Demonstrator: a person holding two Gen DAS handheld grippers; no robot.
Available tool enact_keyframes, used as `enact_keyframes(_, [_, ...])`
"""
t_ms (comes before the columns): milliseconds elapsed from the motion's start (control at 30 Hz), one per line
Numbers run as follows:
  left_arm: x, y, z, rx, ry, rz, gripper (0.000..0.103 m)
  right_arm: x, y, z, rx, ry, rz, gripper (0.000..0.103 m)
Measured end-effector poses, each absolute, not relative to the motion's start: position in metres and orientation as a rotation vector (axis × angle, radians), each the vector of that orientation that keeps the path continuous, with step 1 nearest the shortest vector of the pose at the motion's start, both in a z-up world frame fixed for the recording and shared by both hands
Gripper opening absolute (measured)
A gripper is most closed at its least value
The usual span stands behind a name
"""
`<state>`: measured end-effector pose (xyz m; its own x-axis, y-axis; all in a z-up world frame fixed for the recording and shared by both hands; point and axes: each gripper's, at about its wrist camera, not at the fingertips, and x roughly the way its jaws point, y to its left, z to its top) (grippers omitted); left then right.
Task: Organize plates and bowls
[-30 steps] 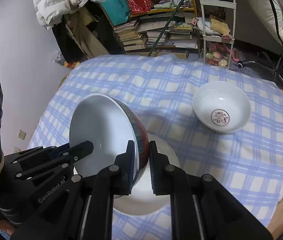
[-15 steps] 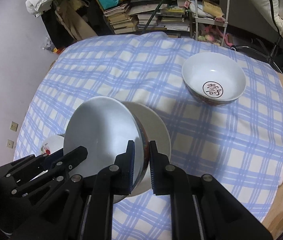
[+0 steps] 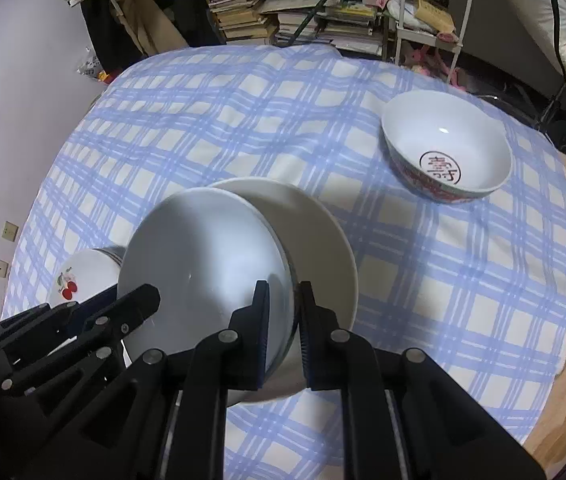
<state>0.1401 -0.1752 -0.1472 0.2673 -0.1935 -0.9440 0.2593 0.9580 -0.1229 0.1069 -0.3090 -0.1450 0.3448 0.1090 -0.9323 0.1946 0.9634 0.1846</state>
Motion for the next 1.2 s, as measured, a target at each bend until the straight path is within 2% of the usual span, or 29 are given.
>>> enact_keyframes(133, [0.142, -0.175, -0.150, 0.060, 1.269, -0.311, 0.014, 0.108, -0.312, -0.146, 0.301, 1.220, -0.056, 0.015])
enact_keyframes(267, [0.141, -0.177, -0.147, 0.073, 1.258, -0.327, 0.014, 0.109, -0.315, -0.147, 0.310, 1.214, -0.072, 0.024])
enact_keyframes(367, [0.142, -0.178, -0.142, 0.051, 1.259, -0.353, 0.014, 0.109, -0.313, -0.144, 0.311, 1.200, -0.054, 0.027])
enact_keyframes(933, [0.144, -0.165, -0.133, 0.101, 1.230, -0.258, 0.018, 0.109, -0.322, -0.122, 0.381, 1.098, 0.001, 0.029])
enact_keyframes(1200, [0.148, -0.154, -0.118, 0.111, 1.192, -0.232, 0.020, 0.109, -0.332, -0.107, 0.399, 1.045, -0.011, 0.049])
